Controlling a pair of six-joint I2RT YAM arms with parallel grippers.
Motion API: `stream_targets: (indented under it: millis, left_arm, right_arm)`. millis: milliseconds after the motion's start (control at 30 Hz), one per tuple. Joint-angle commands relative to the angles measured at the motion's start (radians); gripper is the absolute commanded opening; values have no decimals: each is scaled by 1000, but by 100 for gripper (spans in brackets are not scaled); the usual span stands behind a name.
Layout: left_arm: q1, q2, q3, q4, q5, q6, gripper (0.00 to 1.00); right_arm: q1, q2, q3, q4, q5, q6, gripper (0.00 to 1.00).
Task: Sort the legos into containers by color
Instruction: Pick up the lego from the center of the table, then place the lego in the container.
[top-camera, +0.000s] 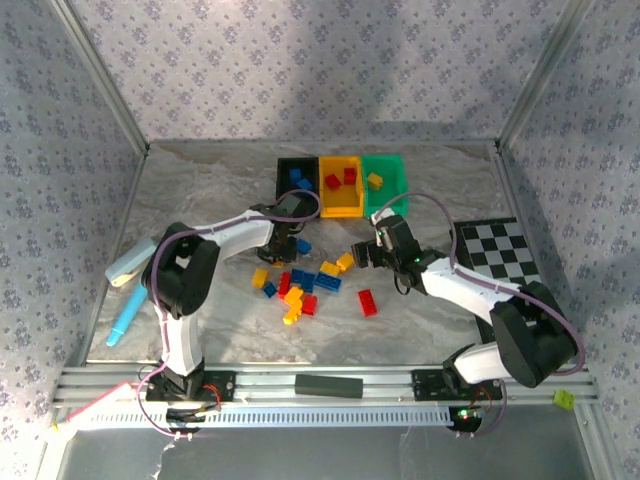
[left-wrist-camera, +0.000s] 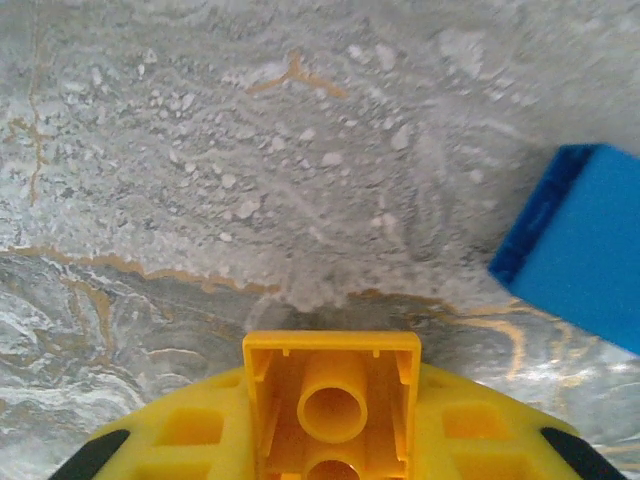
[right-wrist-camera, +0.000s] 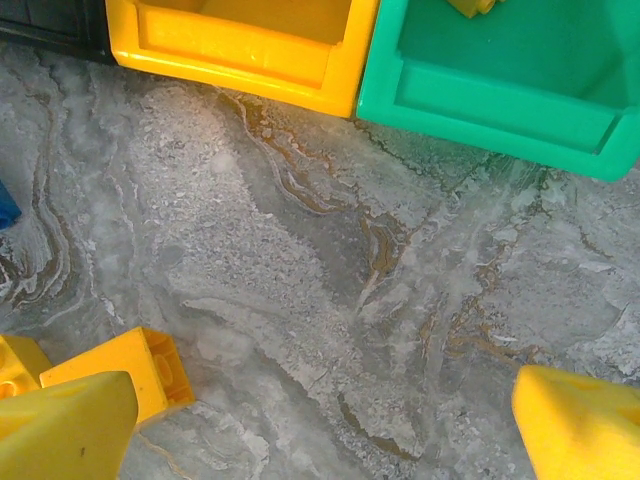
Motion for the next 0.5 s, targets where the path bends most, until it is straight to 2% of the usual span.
stream_targets:
  millis: [0,33,267,467]
  left_arm:
    - [-32,-43,58,-66,-43,4,22]
    - [-40,-47,71,-70,-52,4,20]
    - [-69,-32,213,-71,-46,31,19]
    - [-80,83,497,-69,30,116,19]
  right_arm:
    - [5,-14,-11,35,2,27,98]
    - [5,-16,-12,36,10,28,98]
    - [-10,-76,-57,61,46,47,98]
    - [-59,-174,-123,89,111,76,98]
